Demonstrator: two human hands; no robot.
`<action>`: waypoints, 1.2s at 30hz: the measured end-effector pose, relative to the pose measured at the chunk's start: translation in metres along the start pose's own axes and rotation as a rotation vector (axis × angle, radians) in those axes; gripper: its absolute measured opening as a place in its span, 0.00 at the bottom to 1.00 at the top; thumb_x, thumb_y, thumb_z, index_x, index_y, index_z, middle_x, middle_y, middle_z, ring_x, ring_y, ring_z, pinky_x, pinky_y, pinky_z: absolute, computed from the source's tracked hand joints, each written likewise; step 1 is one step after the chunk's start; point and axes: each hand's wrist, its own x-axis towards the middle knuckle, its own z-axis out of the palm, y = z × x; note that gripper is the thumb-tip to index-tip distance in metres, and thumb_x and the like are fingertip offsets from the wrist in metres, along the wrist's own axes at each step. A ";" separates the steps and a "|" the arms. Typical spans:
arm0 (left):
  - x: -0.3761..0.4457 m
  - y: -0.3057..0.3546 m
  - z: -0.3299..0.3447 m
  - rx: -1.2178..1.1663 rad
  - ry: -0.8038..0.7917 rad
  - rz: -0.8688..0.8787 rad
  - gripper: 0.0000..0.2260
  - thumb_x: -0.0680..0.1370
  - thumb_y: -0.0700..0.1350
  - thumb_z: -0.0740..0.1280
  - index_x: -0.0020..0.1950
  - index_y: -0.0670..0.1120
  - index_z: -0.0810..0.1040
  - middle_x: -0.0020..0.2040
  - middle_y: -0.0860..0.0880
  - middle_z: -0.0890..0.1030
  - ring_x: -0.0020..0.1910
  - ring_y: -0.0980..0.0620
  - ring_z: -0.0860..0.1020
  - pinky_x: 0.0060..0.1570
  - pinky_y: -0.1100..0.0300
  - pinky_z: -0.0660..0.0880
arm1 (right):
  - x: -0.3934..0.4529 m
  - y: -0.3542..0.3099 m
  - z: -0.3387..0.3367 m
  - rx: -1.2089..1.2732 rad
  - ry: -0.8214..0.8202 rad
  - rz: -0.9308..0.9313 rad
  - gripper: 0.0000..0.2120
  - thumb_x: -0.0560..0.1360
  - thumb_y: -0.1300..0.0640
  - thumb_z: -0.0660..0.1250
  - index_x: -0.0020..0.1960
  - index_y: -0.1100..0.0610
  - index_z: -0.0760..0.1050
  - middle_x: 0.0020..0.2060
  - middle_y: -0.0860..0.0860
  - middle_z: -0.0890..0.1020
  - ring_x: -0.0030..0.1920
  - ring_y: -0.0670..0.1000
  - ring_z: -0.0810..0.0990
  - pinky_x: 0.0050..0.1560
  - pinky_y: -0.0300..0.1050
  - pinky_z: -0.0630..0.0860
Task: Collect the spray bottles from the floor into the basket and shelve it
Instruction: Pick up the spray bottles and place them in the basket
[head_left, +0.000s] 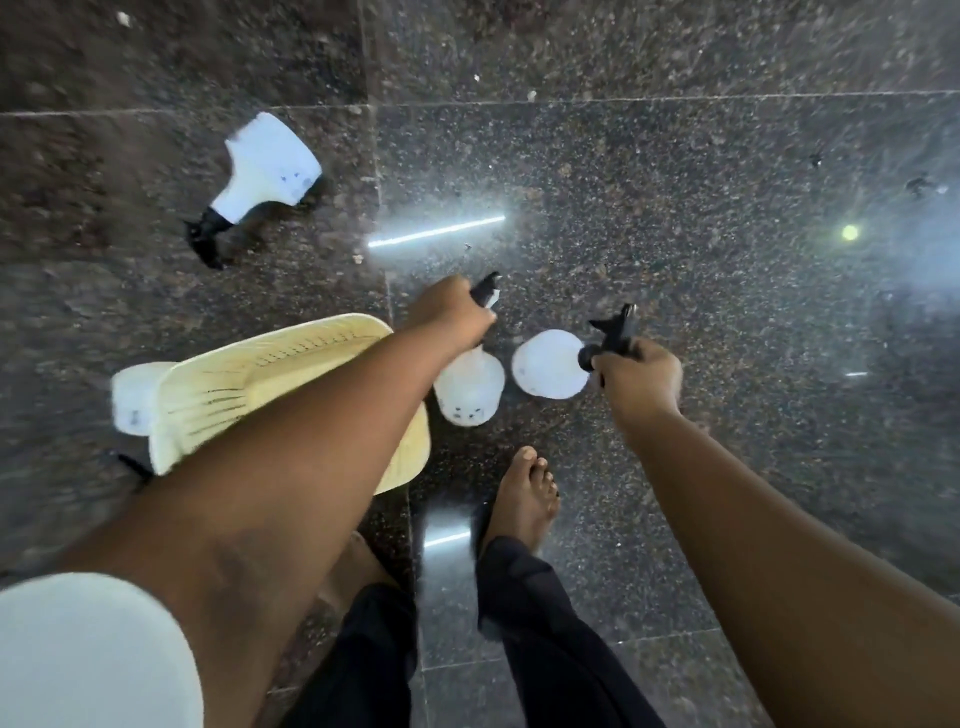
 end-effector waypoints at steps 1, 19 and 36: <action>-0.019 0.002 -0.008 -0.044 0.036 0.046 0.12 0.74 0.49 0.69 0.53 0.44 0.79 0.45 0.45 0.81 0.41 0.45 0.78 0.37 0.58 0.69 | -0.011 0.003 -0.003 -0.014 -0.010 -0.007 0.13 0.68 0.59 0.72 0.53 0.58 0.81 0.38 0.52 0.83 0.39 0.53 0.80 0.40 0.46 0.77; -0.263 -0.170 -0.116 -0.876 0.476 -0.347 0.07 0.75 0.49 0.68 0.37 0.51 0.78 0.36 0.50 0.82 0.40 0.48 0.81 0.43 0.51 0.77 | -0.287 -0.091 0.025 -0.214 -0.213 -0.523 0.04 0.72 0.51 0.71 0.47 0.46 0.77 0.45 0.48 0.80 0.45 0.50 0.79 0.47 0.46 0.74; -0.138 -0.168 -0.021 -0.992 0.123 -0.331 0.13 0.72 0.47 0.74 0.50 0.40 0.81 0.45 0.45 0.83 0.45 0.45 0.81 0.49 0.48 0.80 | -0.152 -0.075 0.173 -0.866 -0.402 -0.745 0.14 0.75 0.56 0.64 0.58 0.57 0.77 0.54 0.58 0.81 0.51 0.62 0.80 0.45 0.48 0.76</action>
